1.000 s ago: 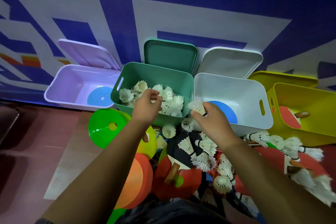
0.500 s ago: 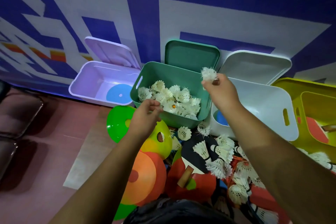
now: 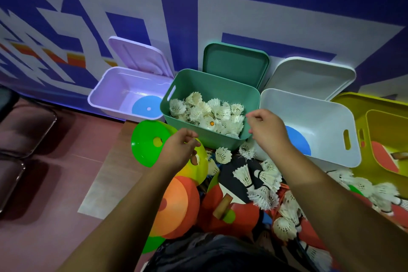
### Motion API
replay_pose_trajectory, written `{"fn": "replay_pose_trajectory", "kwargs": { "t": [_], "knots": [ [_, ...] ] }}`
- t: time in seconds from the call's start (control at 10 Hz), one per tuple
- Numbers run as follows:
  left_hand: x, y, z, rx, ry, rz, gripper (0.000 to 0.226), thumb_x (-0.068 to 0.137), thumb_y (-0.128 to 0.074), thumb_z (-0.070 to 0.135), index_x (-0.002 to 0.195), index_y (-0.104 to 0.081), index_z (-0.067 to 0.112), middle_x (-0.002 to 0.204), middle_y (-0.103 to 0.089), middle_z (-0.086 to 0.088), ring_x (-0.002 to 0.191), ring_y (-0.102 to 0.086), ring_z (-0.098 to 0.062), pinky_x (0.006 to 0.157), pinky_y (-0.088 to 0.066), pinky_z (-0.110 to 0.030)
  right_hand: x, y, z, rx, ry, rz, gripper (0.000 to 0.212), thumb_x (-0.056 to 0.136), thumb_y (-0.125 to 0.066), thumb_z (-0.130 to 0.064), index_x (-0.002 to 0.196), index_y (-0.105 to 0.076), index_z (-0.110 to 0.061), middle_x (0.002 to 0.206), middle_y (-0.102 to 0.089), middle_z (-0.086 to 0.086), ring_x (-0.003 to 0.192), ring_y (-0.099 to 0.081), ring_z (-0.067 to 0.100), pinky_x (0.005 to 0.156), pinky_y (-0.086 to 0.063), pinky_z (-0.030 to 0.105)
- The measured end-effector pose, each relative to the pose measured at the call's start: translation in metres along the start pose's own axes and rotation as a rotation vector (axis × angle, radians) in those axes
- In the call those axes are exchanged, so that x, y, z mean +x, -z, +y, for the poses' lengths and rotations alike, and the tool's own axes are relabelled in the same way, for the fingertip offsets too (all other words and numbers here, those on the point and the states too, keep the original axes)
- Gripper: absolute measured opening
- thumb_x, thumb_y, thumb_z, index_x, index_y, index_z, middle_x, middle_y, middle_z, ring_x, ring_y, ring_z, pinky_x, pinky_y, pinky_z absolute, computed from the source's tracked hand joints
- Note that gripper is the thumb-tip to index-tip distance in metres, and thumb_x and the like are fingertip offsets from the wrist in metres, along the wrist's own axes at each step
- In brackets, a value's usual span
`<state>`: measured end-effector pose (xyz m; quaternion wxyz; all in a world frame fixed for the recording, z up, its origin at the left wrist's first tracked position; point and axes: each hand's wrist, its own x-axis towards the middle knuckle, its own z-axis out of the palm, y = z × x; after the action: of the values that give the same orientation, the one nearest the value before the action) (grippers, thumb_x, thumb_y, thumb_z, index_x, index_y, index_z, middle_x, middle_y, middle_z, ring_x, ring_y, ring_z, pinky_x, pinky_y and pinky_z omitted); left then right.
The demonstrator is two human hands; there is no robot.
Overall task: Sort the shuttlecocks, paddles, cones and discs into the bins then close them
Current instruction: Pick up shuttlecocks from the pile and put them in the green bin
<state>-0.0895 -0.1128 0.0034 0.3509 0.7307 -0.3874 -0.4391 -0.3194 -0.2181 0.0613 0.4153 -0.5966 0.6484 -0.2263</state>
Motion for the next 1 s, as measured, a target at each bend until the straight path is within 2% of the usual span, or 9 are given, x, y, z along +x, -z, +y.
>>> {"fn": "replay_pose_trajectory", "kwargs": {
  "t": [0.1, 0.2, 0.3, 0.4, 0.6, 0.7, 0.8, 0.9, 1.0],
  "knots": [
    [-0.003, -0.019, -0.008, 0.074, -0.023, -0.077, 0.013, 0.102, -0.059, 0.014, 0.101, -0.069, 0.022, 0.099, -0.073, -0.003, 0.069, -0.074, -0.017, 0.063, -0.059, -0.034, -0.018, -0.004, 0.012, 0.011, 0.014, -0.049, 0.017, 0.100, -0.061, -0.027, 0.100, -0.076, -0.036, 0.096, -0.074, -0.015, 0.080, -0.073, 0.011, 0.074, -0.059, 0.032],
    [-0.010, -0.043, -0.009, 0.214, -0.028, -0.171, 0.014, 0.103, -0.058, 0.017, 0.108, -0.070, 0.023, 0.093, -0.071, 0.005, 0.062, -0.069, 0.001, 0.063, -0.054, -0.026, -0.033, -0.006, 0.024, 0.039, 0.020, -0.078, 0.017, 0.099, -0.062, -0.026, 0.098, -0.077, -0.035, 0.092, -0.075, -0.013, 0.075, -0.072, 0.009, 0.069, -0.055, 0.026],
    [-0.014, -0.069, -0.008, 0.216, 0.068, -0.308, 0.032, 0.101, -0.053, 0.008, 0.130, -0.063, 0.018, 0.102, -0.069, -0.006, 0.077, -0.076, -0.024, 0.068, -0.062, -0.032, -0.044, -0.005, 0.043, 0.060, -0.006, -0.081, 0.017, 0.099, -0.062, -0.027, 0.094, -0.076, -0.037, 0.086, -0.075, -0.015, 0.071, -0.069, 0.005, 0.065, -0.053, 0.026],
    [-0.013, -0.089, -0.008, 0.284, 0.177, -0.323, 0.053, 0.097, -0.053, 0.006, 0.148, -0.051, 0.019, 0.110, -0.071, -0.016, 0.087, -0.076, -0.033, 0.072, -0.065, -0.037, -0.055, -0.003, 0.064, 0.012, -0.051, -0.124, 0.016, 0.100, -0.061, -0.032, 0.096, -0.076, -0.039, 0.095, -0.076, -0.021, 0.077, -0.069, 0.002, 0.068, -0.048, 0.023],
    [0.005, -0.110, -0.017, 0.328, 0.275, -0.323, 0.064, 0.096, -0.054, 0.014, 0.157, -0.039, 0.025, 0.127, -0.070, -0.018, 0.100, -0.076, -0.035, 0.087, -0.064, -0.049, -0.076, 0.004, 0.109, -0.156, -0.121, -0.231, 0.019, 0.104, -0.057, -0.032, 0.107, -0.075, -0.030, 0.095, -0.072, -0.015, 0.084, -0.068, 0.006, 0.065, -0.045, 0.022],
    [0.007, -0.113, -0.013, 0.299, 0.329, -0.322, 0.060, 0.098, -0.057, 0.015, 0.156, -0.042, 0.021, 0.126, -0.071, -0.018, 0.096, -0.078, -0.031, 0.078, -0.066, -0.044, -0.082, 0.007, 0.123, -0.170, -0.136, -0.222, 0.021, 0.104, -0.055, -0.031, 0.107, -0.076, -0.029, 0.098, -0.074, -0.014, 0.087, -0.068, 0.003, 0.076, -0.052, 0.026],
    [0.004, -0.114, -0.010, 0.324, 0.360, -0.367, 0.054, 0.097, -0.061, 0.020, 0.148, -0.048, 0.013, 0.120, -0.073, -0.016, 0.097, -0.078, -0.030, 0.081, -0.065, -0.040, -0.085, 0.007, 0.127, -0.188, -0.125, -0.217, 0.022, 0.103, -0.054, -0.030, 0.104, -0.075, -0.029, 0.095, -0.074, -0.014, 0.083, -0.068, 0.004, 0.074, -0.052, 0.027],
    [0.003, -0.110, -0.014, 0.359, 0.316, -0.296, 0.055, 0.087, -0.063, 0.025, 0.139, -0.056, 0.010, 0.116, -0.075, -0.014, 0.102, -0.076, -0.031, 0.095, -0.061, -0.048, -0.083, 0.005, 0.125, -0.232, -0.089, -0.226, 0.021, 0.102, -0.055, -0.027, 0.110, -0.075, -0.029, 0.104, -0.072, -0.013, 0.085, -0.067, 0.007, 0.070, -0.049, 0.022],
    [-0.002, -0.100, -0.010, 0.305, 0.224, -0.142, 0.040, 0.085, -0.061, 0.019, 0.124, -0.065, 0.010, 0.105, -0.075, -0.013, 0.098, -0.075, -0.032, 0.090, -0.062, -0.047, -0.077, -0.001, 0.121, -0.227, -0.052, -0.241, 0.030, 0.100, -0.058, -0.022, 0.126, -0.069, -0.033, 0.108, -0.069, -0.006, 0.075, -0.064, 0.004, 0.060, -0.043, 0.020]
  ]
}}
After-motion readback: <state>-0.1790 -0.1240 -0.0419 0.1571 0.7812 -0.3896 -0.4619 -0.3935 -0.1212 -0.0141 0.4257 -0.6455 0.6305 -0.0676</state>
